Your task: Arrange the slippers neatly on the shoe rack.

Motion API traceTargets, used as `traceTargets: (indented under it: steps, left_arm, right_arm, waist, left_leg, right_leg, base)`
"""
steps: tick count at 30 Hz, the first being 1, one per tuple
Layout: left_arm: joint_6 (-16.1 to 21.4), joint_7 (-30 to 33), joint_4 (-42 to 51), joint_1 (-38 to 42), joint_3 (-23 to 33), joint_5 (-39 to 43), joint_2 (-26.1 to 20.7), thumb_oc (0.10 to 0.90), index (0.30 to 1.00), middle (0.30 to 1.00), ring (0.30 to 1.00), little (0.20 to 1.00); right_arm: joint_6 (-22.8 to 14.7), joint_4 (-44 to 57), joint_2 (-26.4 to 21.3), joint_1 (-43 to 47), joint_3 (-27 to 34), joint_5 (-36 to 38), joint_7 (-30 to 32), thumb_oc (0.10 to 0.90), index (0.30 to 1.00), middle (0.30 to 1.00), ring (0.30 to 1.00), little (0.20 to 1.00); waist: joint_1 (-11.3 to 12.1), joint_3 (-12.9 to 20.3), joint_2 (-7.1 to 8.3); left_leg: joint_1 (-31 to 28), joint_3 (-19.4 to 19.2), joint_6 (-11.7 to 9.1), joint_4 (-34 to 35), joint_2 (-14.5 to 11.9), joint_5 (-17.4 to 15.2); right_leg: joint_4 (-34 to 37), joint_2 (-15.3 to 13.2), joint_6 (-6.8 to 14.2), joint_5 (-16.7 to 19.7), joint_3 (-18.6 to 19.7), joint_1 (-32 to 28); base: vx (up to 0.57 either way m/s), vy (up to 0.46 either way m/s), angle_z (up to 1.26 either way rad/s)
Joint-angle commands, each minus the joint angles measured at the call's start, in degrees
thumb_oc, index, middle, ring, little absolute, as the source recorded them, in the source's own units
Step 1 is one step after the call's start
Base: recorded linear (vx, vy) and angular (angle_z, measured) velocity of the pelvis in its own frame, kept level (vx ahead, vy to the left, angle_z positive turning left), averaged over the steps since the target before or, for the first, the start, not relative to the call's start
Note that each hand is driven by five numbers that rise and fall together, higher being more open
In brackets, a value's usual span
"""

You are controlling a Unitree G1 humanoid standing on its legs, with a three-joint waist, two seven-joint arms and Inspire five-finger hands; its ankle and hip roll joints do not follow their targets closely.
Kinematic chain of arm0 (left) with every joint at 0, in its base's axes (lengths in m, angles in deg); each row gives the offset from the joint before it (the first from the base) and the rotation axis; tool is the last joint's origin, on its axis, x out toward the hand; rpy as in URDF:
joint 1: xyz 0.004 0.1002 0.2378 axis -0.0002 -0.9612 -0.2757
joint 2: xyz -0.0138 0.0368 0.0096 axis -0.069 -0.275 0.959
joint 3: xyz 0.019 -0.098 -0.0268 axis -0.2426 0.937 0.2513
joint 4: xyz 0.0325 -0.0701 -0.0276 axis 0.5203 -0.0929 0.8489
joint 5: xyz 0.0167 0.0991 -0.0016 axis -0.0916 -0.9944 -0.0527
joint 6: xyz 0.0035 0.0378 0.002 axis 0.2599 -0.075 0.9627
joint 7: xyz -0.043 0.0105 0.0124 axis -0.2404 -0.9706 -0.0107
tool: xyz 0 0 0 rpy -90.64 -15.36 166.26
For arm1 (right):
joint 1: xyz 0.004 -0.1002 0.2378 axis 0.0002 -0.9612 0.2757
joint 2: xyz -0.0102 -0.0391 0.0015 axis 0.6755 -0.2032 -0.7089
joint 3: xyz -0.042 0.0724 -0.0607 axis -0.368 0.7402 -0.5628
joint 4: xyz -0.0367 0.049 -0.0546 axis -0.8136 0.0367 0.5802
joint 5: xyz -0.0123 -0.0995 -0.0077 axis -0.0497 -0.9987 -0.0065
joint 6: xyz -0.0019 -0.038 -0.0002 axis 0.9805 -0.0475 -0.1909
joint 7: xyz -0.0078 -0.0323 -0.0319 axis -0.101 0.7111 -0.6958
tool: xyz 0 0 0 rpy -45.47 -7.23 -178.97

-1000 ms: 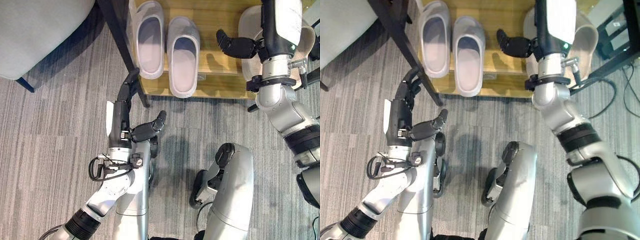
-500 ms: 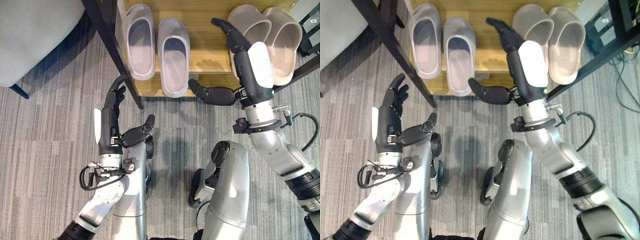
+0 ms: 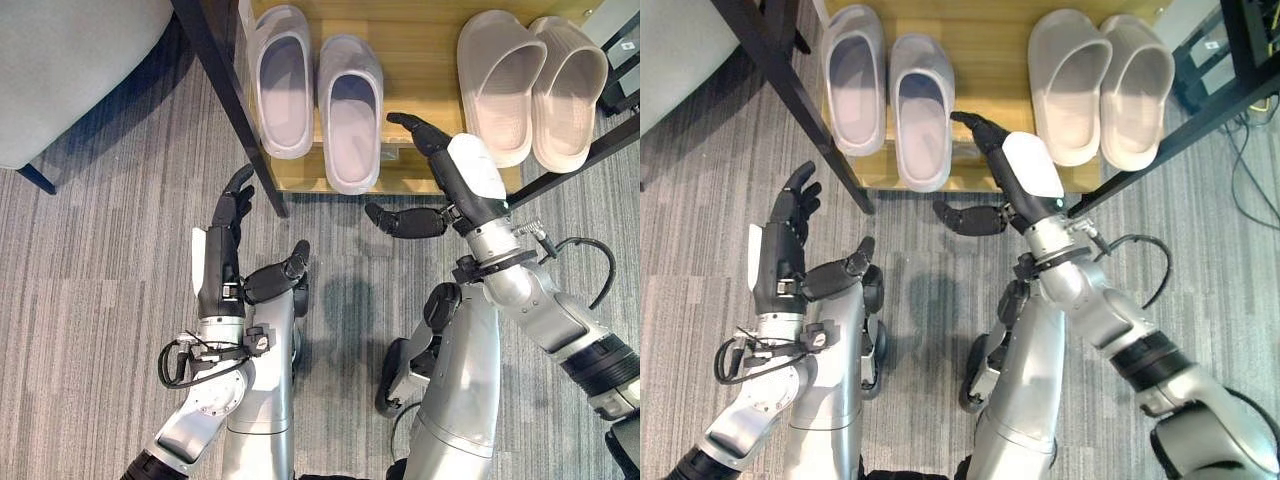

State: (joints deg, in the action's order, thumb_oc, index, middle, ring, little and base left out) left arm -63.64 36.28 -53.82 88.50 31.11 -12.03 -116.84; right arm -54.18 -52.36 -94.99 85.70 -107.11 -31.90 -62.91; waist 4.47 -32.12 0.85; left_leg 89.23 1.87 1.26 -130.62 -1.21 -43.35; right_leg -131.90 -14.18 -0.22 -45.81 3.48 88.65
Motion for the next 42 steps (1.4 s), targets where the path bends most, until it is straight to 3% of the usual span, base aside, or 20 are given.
traceTargets:
  steps: [1, 10, 26, 32, 42]
  left_arm:
    - [6.93, -0.89, 4.4, 2.72, -1.6, -2.53, -0.2, 0.8, 0.9, 0.9, 0.9, 0.9]
    - [8.1, -1.56, 1.18, 3.1, -2.86, -0.54, -0.26, 0.8, 0.9, 0.9, 0.9, 0.9]
    - [10.32, -1.9, -0.61, 1.88, -3.09, 2.01, -0.85, 0.8, 0.9, 0.9, 0.9, 0.9]
    - [10.64, -2.37, -0.49, 1.75, -2.72, 2.95, -1.19, 0.8, 0.9, 0.9, 0.9, 0.9]
    - [10.24, -3.37, -1.09, 2.34, -0.49, 4.87, -0.72, 0.8, 0.9, 0.9, 0.9, 0.9]
  right_arm:
    - [-3.41, 1.61, -1.11, 10.36, 1.05, 0.05, 1.8, 0.8, 0.9, 0.9, 0.9, 0.9]
    - [-1.88, -9.63, 2.54, 20.14, -4.94, -0.14, 2.84, 0.8, 0.9, 0.9, 0.9, 0.9]
    - [1.28, -26.68, 8.36, 30.0, -9.04, -2.46, 6.8, 0.8, 0.9, 0.9, 0.9, 0.9]
    - [1.87, -30.06, 10.79, 32.82, -9.71, -1.75, 7.34, 0.8, 0.9, 0.9, 0.9, 0.9]
    - [2.31, -25.06, 13.88, 32.43, -9.82, -3.19, 6.5, 0.8, 0.9, 0.9, 0.9, 0.9]
  waist:
    - [3.7, 2.33, 0.99]
    - [4.85, 2.33, 0.56]
    - [6.48, 2.33, -0.61]
    - [6.88, 2.33, -0.89]
    - [6.6, 2.33, -0.98]
  left_leg:
    - [0.73, 5.12, 0.29, -1.53, 0.87, -4.36]
    - [0.73, 5.41, 0.19, -1.41, 0.92, -4.17]
    - [0.73, 5.39, 0.04, -1.26, 0.96, -3.95]
    - [0.73, 5.49, -0.02, -1.5, 1.06, -3.96]
    - [0.73, 5.13, -0.31, -1.87, 1.15, -3.85]
  right_leg:
    - [-0.94, 0.3, -0.57, 4.6, 3.77, 0.59]
    - [-0.69, 0.29, -0.53, 4.95, 3.6, 0.44]
    - [-0.68, 0.25, -0.57, 5.28, 3.6, 0.08]
    - [-0.81, 0.25, -0.59, 5.39, 3.51, -0.05]
    - [-1.12, 0.4, -0.53, 5.62, 3.55, -0.04]
  base:
    - [0.0, 0.0, 0.0]
    - [0.0, 0.0, 0.0]
    - [0.0, 0.0, 0.0]
    - [0.0, 0.0, 0.0]
    - [0.0, 0.0, 0.0]
